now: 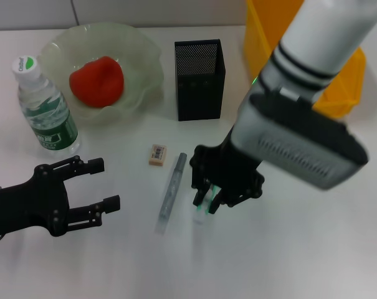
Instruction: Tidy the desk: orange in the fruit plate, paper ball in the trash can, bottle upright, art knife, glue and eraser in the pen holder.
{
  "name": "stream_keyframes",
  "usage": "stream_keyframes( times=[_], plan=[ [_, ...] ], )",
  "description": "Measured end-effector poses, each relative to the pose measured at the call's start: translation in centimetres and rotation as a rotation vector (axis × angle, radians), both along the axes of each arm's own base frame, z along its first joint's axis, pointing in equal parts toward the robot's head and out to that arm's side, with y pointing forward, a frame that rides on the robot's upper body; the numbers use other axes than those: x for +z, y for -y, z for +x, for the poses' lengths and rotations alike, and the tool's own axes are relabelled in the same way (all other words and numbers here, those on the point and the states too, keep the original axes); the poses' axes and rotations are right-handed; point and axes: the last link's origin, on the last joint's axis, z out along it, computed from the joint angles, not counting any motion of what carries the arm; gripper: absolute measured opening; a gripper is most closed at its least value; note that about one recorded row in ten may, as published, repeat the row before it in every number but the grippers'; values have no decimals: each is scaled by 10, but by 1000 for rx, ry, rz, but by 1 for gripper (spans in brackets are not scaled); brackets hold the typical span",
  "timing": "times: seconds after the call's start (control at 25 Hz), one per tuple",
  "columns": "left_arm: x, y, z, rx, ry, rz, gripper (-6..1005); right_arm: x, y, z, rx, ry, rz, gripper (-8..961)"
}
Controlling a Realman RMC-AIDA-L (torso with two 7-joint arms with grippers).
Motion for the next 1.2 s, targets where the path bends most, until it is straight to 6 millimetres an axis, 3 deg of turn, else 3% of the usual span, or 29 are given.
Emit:
stream_keyframes(
  times=[0.08, 0.48, 0.64, 1.2],
  plan=[
    [0, 0, 1, -3, 4, 0, 813, 18, -6, -1, -83, -58, 9, 187],
    [5, -4, 7, -1, 56, 12, 812, 68, -10, 8, -337, -257, 20, 201],
    [2, 1, 11, -11, 97, 17, 812, 91, -9, 22, -504, -418, -3, 207],
    [-3, -1, 19, -25, 167, 87, 812, 89, -11, 58, -926, -772, 26, 227]
  ],
)
